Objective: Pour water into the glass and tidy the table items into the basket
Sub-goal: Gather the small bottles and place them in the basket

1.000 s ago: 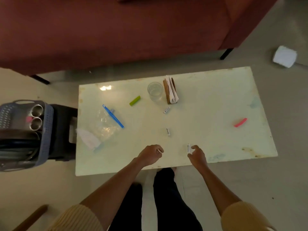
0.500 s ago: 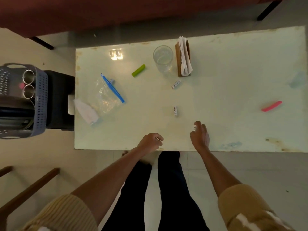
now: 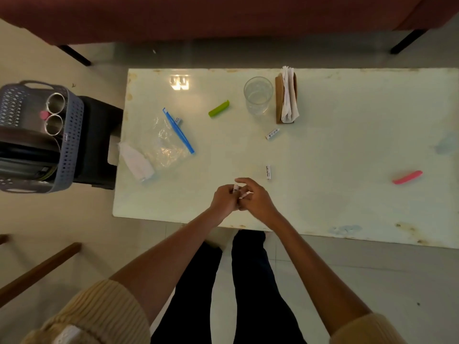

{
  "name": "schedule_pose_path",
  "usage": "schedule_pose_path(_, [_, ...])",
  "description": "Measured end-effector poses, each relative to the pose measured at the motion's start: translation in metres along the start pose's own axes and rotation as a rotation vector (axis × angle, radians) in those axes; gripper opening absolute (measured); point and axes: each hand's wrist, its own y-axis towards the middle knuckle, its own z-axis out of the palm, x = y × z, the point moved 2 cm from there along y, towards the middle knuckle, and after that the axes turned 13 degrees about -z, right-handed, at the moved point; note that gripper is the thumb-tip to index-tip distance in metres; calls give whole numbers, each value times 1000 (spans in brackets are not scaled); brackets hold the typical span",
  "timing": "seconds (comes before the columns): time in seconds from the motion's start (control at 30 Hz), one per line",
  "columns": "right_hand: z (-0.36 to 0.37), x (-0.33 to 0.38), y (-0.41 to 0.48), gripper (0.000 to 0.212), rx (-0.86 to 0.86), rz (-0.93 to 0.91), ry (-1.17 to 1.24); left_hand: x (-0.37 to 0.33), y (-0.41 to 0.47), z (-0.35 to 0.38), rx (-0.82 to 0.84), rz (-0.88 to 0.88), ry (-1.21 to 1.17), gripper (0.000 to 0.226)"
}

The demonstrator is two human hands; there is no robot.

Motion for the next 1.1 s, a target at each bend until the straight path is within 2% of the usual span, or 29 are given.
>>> schedule_pose_path(0.03, [-3,-3,7,42,-8,16,-28,1,1,-3,3,-7,-30,23])
schedule_pose_path(0.1, [-15,-12,24,30,-137,30,-164,3,2,-8,-8,-18,-96,17])
schedule_pose_path(0.2, [-38,-29,47,33,-323,90,-505,8,6,-15,-31,-51,-188,14])
schedule_pose_path(0.3, [-47,-39,61,36,-231,131,-809,14,9,-16,45,-140,-288,22])
schedule_pose_path(0.37, [-44,-45,69,35,-120,76,-995,15,10,-15,80,-180,-342,22])
schedule_pose_path(0.43, [-41,-52,73,34,-73,27,-1076,15,13,-15,89,-199,-364,19])
schedule_pose_path(0.6, [-39,-49,73,37,-129,42,-907,6,14,-20,107,-212,-433,17])
schedule_pose_path(0.77, [-11,-7,67,29,-220,-160,-580,-1,21,-29,51,-114,-492,13])
schedule_pose_path(0.87, [10,10,58,20,-86,-207,-400,-7,23,-31,131,-127,-523,12])
schedule_pose_path(0.97, [20,16,55,13,27,-166,-315,-15,22,-31,245,-138,-484,18])
schedule_pose_path(1.1, [15,23,63,16,166,-81,-236,-14,27,-35,240,-155,-516,19])
